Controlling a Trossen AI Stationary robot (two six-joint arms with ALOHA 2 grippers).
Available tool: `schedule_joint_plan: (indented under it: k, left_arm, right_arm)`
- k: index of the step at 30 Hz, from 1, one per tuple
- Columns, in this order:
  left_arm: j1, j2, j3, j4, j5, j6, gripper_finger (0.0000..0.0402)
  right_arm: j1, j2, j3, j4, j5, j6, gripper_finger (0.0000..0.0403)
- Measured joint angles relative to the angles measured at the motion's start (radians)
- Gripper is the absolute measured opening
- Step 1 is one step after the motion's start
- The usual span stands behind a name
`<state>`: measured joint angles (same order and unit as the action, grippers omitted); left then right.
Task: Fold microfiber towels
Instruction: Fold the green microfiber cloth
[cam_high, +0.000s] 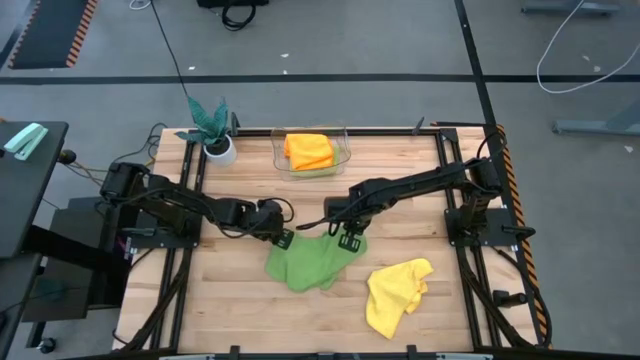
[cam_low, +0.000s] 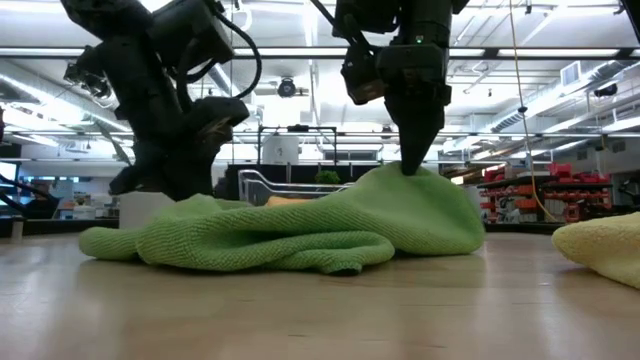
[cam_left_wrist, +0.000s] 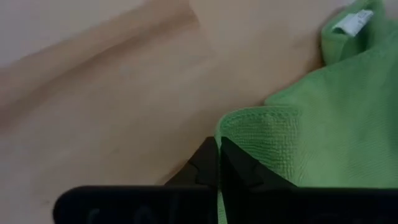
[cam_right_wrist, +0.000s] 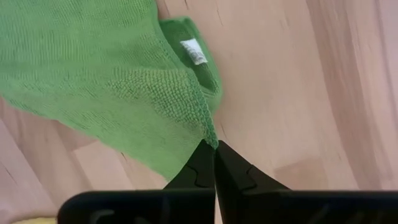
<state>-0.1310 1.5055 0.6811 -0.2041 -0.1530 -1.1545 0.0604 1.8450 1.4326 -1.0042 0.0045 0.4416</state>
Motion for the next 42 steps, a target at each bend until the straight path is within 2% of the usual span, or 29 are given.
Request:
schedule_joint_plan:
  k: [5, 9, 16, 22, 24, 29, 36, 39, 42]
  left_arm:
    - [0.0, -0.018, 0.0, 0.01, -0.014, 0.023, 0.0008]
    - [0.003, -0.084, 0.0, 0.006, -0.077, 0.037, 0.0007]
    - [0.082, -0.275, 0.0, -0.003, -0.158, 0.126, 0.0007]
    - [0.159, -0.41, 0.004, 0.022, -0.167, 0.183, 0.0007]
    - [0.179, -0.441, 0.03, -0.017, -0.166, 0.217, 0.0007]
    - [0.204, -0.46, 0.216, -0.123, -0.174, 0.372, 0.0007]
    - [0.251, -0.422, 0.549, -0.396, -0.273, 0.563, 0.0007]
    - [0.271, -0.402, 0.621, -0.471, -0.271, 0.565, 0.0007]
    - [0.275, -0.375, 0.634, -0.481, -0.269, 0.564, 0.0007]
  right_arm:
    - [-0.022, 0.0, 0.0, -0.04, 0.009, -0.014, 0.0]
    - [-0.042, -0.031, 0.0, -0.073, 0.042, -0.02, 0.0]
    - [-0.103, -0.188, 0.0, -0.116, 0.105, -0.018, 0.0]
    - [-0.145, -0.309, 0.0, -0.184, 0.165, -0.015, 0.0]
    - [-0.157, -0.343, 0.0, -0.232, 0.196, -0.015, 0.0]
    - [-0.182, -0.425, 0.0, -0.274, 0.232, -0.015, 0.0]
    - [-0.242, -0.532, 0.01, -0.32, 0.283, -0.026, 0.0]
    - [-0.257, -0.574, 0.032, -0.322, 0.306, -0.027, 0.0]
    - [-0.269, -0.595, 0.061, -0.334, 0.333, -0.033, 0.0]
